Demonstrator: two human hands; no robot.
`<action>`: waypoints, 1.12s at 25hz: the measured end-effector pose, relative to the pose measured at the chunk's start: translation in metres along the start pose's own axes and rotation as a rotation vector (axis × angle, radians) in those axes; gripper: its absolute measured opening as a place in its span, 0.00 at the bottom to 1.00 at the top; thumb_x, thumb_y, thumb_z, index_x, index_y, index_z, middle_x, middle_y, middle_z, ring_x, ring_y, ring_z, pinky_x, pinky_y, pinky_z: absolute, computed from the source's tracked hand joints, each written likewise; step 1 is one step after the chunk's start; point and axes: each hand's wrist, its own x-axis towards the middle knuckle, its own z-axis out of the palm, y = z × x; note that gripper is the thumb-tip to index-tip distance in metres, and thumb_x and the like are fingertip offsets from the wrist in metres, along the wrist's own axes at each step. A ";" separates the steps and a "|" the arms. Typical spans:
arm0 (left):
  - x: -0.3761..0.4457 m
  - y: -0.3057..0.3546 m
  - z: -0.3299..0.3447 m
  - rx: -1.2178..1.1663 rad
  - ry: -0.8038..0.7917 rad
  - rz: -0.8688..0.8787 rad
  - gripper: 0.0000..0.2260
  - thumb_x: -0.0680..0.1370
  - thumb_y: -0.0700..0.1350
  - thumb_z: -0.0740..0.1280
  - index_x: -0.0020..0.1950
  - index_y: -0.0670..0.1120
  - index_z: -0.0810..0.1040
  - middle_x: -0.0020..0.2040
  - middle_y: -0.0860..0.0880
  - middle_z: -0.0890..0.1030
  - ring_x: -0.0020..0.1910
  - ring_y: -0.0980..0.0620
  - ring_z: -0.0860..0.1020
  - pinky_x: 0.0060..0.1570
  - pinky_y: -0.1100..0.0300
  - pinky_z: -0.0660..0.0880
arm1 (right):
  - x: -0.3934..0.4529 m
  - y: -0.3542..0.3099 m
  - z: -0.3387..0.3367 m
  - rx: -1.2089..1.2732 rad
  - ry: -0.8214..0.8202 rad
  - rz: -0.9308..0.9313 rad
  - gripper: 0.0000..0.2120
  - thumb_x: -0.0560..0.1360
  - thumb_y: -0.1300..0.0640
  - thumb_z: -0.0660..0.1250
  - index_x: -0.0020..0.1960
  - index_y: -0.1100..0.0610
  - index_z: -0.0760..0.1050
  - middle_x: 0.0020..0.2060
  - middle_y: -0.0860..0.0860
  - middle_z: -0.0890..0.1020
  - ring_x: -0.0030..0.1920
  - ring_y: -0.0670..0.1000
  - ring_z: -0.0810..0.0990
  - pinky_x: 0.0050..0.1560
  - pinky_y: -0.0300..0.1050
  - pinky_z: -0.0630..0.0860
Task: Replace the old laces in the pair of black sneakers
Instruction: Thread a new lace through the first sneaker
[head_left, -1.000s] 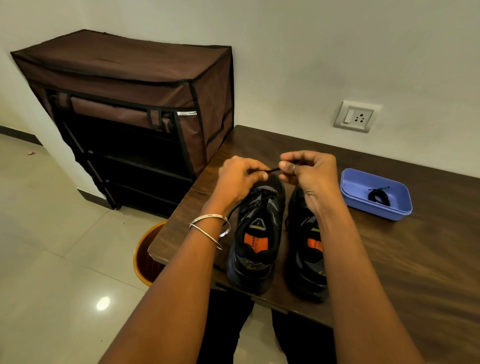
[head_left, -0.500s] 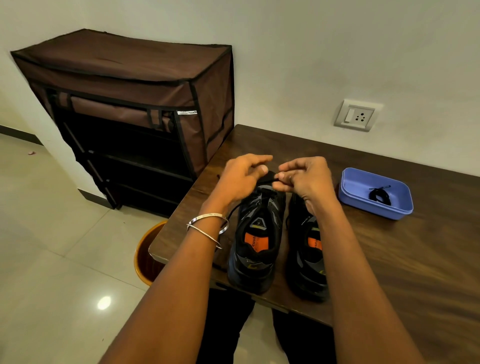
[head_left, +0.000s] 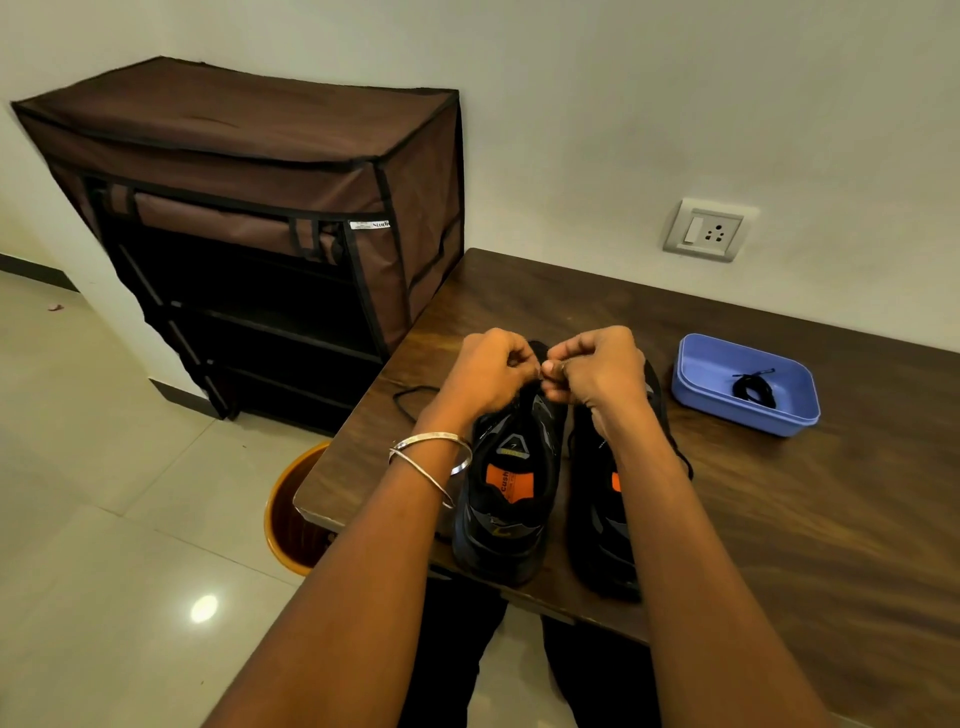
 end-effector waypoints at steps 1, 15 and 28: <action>0.001 -0.003 0.004 0.025 -0.025 -0.039 0.03 0.76 0.44 0.71 0.44 0.46 0.83 0.39 0.51 0.79 0.36 0.59 0.74 0.34 0.72 0.67 | 0.000 0.004 0.000 -0.131 -0.064 0.019 0.06 0.71 0.65 0.76 0.39 0.60 0.80 0.43 0.60 0.84 0.40 0.55 0.85 0.43 0.50 0.84; 0.003 -0.007 0.040 -0.038 0.072 -0.443 0.02 0.73 0.44 0.74 0.40 0.48 0.85 0.49 0.46 0.82 0.51 0.46 0.80 0.48 0.55 0.78 | -0.006 0.041 0.005 -0.394 -0.160 0.067 0.04 0.69 0.63 0.72 0.44 0.61 0.82 0.43 0.60 0.82 0.44 0.61 0.82 0.44 0.61 0.83; 0.001 -0.003 0.058 -0.306 0.169 -0.735 0.12 0.70 0.51 0.75 0.49 0.46 0.85 0.47 0.46 0.84 0.46 0.45 0.82 0.47 0.54 0.80 | -0.011 0.033 -0.003 -0.289 -0.238 0.103 0.06 0.70 0.68 0.74 0.43 0.59 0.81 0.45 0.63 0.83 0.47 0.62 0.83 0.45 0.61 0.83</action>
